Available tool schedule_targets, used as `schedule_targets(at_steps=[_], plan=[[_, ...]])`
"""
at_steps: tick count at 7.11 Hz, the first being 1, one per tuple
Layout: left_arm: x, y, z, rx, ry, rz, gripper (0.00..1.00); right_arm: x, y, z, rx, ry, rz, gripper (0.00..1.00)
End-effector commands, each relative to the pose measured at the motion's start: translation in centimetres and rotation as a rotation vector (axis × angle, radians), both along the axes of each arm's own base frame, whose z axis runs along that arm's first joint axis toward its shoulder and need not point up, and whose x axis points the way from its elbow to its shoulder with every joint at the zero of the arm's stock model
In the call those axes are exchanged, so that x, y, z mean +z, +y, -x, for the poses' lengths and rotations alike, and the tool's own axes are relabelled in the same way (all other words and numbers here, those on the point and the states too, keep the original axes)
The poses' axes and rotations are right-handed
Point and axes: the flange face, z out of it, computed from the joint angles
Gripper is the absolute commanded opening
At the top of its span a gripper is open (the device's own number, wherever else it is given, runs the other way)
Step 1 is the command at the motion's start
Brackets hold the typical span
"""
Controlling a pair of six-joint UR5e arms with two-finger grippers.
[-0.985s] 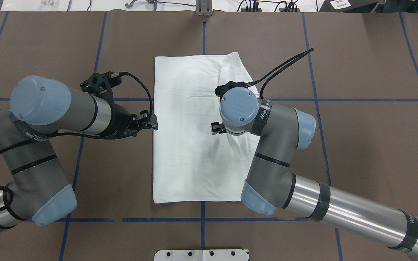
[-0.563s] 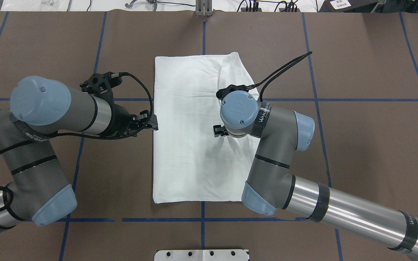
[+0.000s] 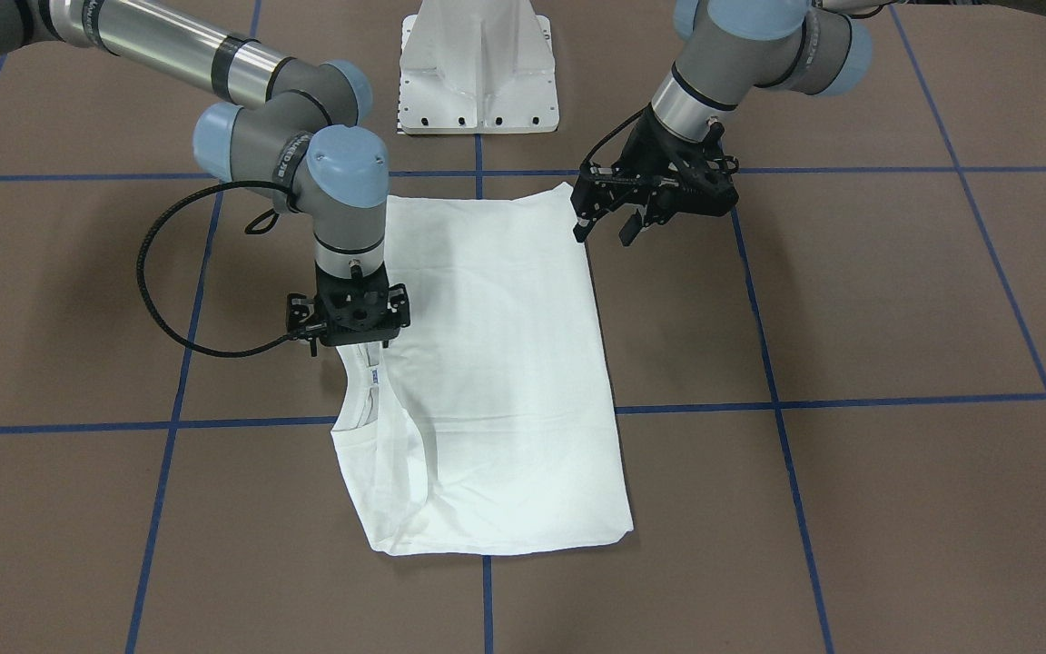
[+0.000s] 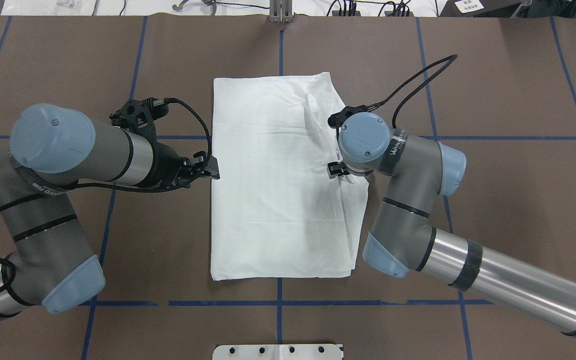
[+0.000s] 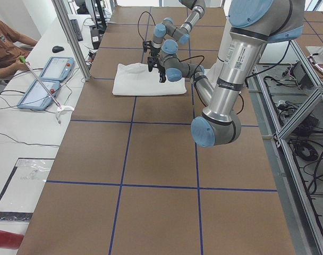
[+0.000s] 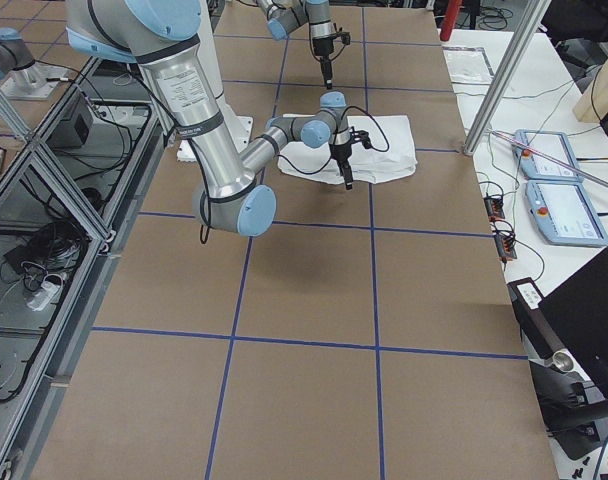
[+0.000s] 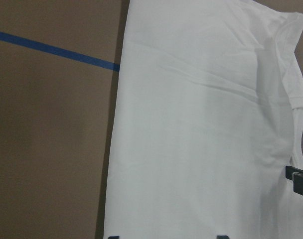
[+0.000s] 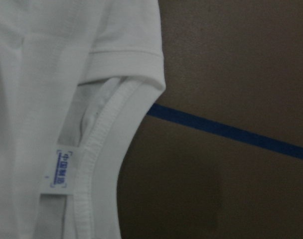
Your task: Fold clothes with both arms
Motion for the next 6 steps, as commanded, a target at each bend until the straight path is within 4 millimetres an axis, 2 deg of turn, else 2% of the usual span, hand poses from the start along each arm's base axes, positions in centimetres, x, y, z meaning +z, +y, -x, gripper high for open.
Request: schedule_targets(at_steps=[1, 2, 3, 4, 5, 6], plan=[[-0.8, 0.3, 0.3, 0.001, -0.001, 0.001, 0.72, -1.7, 1.1, -3.1, 0.014, -0.043, 0.018, 1.0], [-0.8, 0.4, 0.6, 0.0, -0.004, 0.003, 0.72, -2.7, 1.1, -2.5, 0.061, -0.076, 0.044, 1.0], [-0.6, 0.4, 0.5, 0.001, -0.006, 0.004, 0.72, -4.6, 0.8, -2.1, 0.072, -0.1, 0.04, 1.0], [-0.9, 0.5, 0.7, 0.001, 0.0, 0.0, 0.72, -5.5, 1.0, -1.9, 0.169, -0.152, 0.103, 1.0], [-0.7, 0.5, 0.8, 0.0, -0.004, 0.003, 0.72, -6.5, 0.9, -1.0, 0.186, -0.161, 0.114, 1.0], [-0.8, 0.5, 0.8, 0.0, -0.003, 0.002, 0.72, -7.7, -0.4, 0.9, 0.187, -0.154, 0.11, 1.0]])
